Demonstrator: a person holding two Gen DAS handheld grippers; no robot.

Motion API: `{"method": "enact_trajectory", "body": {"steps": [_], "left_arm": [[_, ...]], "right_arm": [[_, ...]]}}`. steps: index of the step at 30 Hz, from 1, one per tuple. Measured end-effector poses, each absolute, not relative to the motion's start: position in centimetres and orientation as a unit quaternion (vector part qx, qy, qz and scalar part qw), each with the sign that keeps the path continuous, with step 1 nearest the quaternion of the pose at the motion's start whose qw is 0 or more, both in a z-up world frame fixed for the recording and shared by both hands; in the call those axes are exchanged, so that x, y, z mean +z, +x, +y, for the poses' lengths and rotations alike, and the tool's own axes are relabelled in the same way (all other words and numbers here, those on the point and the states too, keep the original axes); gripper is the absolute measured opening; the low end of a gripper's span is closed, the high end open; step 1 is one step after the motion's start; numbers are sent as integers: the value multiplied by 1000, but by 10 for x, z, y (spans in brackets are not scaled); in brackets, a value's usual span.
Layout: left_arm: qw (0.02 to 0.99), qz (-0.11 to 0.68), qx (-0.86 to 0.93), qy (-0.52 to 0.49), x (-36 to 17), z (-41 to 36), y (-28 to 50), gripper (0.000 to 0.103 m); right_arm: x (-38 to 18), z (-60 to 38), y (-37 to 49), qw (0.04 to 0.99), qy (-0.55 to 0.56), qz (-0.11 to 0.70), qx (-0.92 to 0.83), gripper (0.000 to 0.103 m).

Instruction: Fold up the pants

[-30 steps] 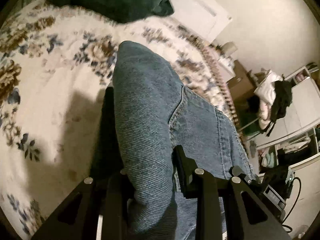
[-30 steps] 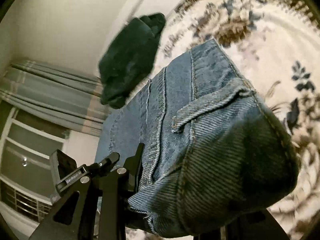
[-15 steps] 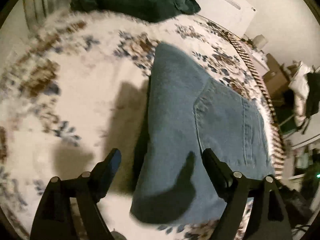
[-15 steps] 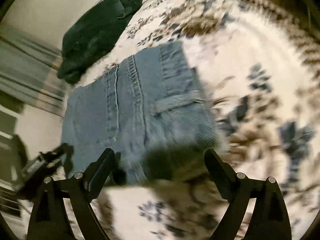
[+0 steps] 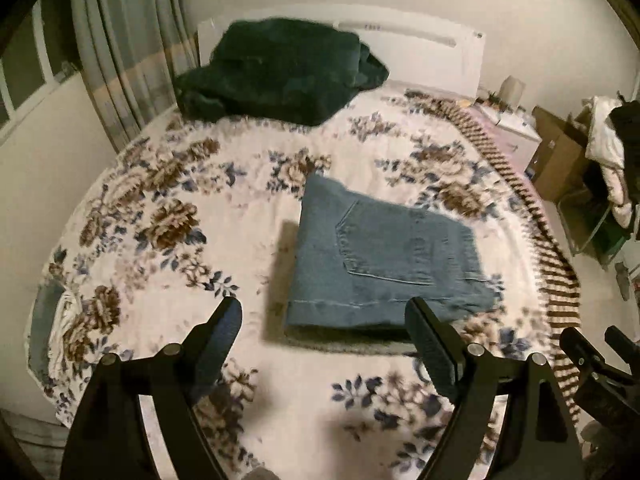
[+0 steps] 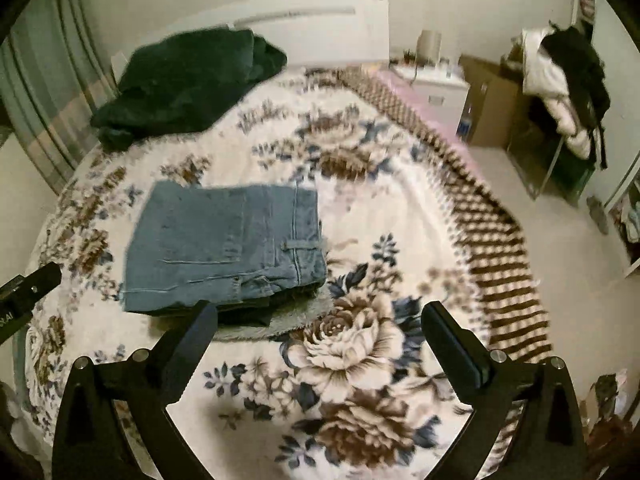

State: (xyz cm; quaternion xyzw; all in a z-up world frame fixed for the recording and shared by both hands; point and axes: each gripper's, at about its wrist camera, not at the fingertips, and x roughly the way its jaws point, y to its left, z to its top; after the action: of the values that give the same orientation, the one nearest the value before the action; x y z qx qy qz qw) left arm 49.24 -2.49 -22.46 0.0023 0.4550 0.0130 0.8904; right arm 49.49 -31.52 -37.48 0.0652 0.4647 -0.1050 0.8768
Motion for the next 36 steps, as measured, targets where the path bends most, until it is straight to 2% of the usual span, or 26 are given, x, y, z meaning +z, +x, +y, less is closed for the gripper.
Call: {"method": "enact_trajectory", "body": {"steps": [9,12,16,27,36], "left_arm": [[913,408,5,13,-118,-48,393,83],[919,395,4,14,-90,-54,357,99],[930,366,17,18,-55,-61,311,101],[937,349,25,1,-6,-56,235,101],[937,350,14,10,-1,-46,208,101]], "right_arm": [[-224,-310,374,910,62,397,-101,103],[-180,-308,332,920,59,376,-95,103],[-133,-306,281,928,56,359,-81,103],[-52,-294,182,933,18,352,-74,103],[-29,-269,153,937,12,341,-78,103]]}}
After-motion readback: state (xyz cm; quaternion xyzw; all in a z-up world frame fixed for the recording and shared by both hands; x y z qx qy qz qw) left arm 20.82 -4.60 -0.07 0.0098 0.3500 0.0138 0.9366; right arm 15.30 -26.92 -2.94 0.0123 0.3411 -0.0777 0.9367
